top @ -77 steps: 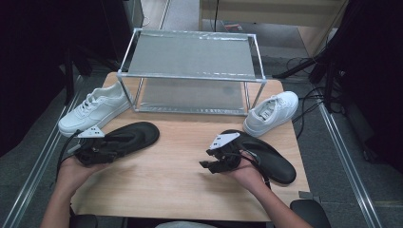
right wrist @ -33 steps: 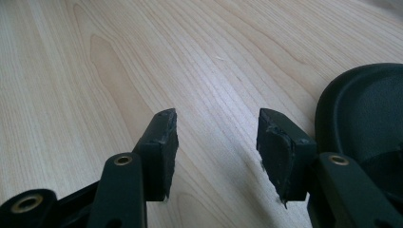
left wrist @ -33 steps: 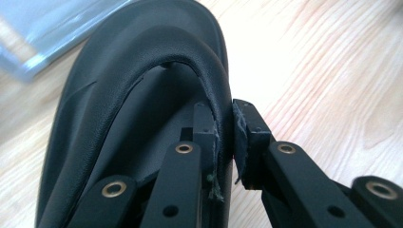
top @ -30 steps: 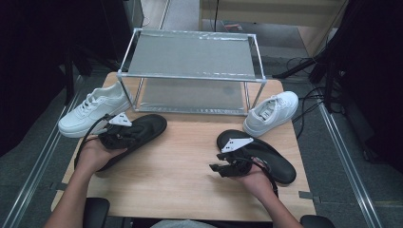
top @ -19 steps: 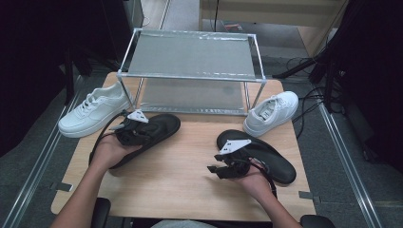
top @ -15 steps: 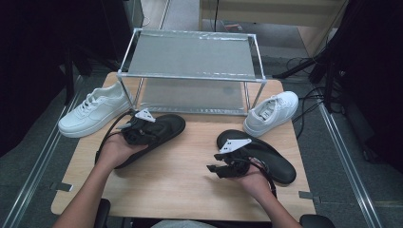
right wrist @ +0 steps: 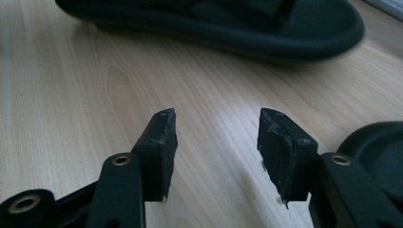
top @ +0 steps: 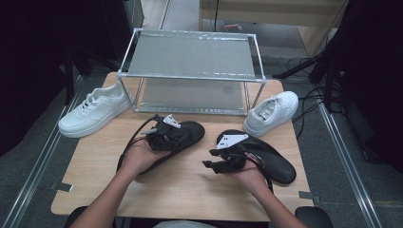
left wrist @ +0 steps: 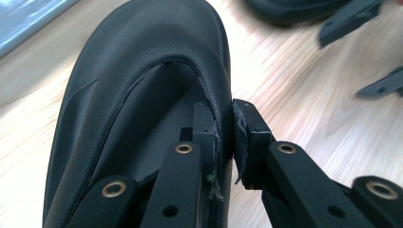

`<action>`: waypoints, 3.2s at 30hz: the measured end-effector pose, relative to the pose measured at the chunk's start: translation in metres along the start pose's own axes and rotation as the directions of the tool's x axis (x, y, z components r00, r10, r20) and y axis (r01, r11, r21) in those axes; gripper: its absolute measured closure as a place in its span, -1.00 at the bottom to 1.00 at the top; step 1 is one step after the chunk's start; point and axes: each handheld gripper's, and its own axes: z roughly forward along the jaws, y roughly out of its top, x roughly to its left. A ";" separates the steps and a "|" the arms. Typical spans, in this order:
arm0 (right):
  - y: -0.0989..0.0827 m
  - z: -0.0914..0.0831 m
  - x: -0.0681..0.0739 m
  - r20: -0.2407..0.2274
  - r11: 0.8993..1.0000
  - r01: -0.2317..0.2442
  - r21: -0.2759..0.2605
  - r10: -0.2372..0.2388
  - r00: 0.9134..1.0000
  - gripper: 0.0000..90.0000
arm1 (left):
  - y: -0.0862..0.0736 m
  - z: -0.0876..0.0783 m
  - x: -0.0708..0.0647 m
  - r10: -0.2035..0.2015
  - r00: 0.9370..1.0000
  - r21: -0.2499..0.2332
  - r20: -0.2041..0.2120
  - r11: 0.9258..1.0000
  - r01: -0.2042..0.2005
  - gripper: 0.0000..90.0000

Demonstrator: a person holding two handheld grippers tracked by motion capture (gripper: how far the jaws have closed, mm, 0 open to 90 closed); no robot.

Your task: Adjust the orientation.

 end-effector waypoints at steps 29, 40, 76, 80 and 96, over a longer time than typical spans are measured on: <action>0.009 0.015 -0.003 -0.025 1.000 0.020 0.016 -0.020 0.999 0.10 | -0.019 0.011 0.004 0.014 0.999 -0.042 0.049 0.999 -0.012 0.24; 0.009 0.017 -0.002 -0.022 1.000 0.011 0.007 -0.011 1.000 0.11 | -0.038 -0.011 0.018 0.024 0.997 -0.042 0.072 0.999 -0.021 0.07; 0.039 0.035 0.003 -0.081 0.999 0.030 -0.033 -0.033 0.996 0.79 | -0.087 -0.038 0.077 -0.116 0.993 -0.115 0.024 0.986 0.118 0.89; 0.045 0.037 0.004 -0.082 1.000 0.005 -0.026 -0.007 0.997 0.94 | -0.088 -0.032 0.082 -0.125 0.992 -0.089 0.006 0.988 0.125 0.89; 0.043 0.046 -0.004 -0.089 0.997 -0.067 -0.041 0.064 0.994 1.00 | -0.090 -0.027 0.083 -0.152 0.988 -0.091 0.025 0.984 0.153 0.96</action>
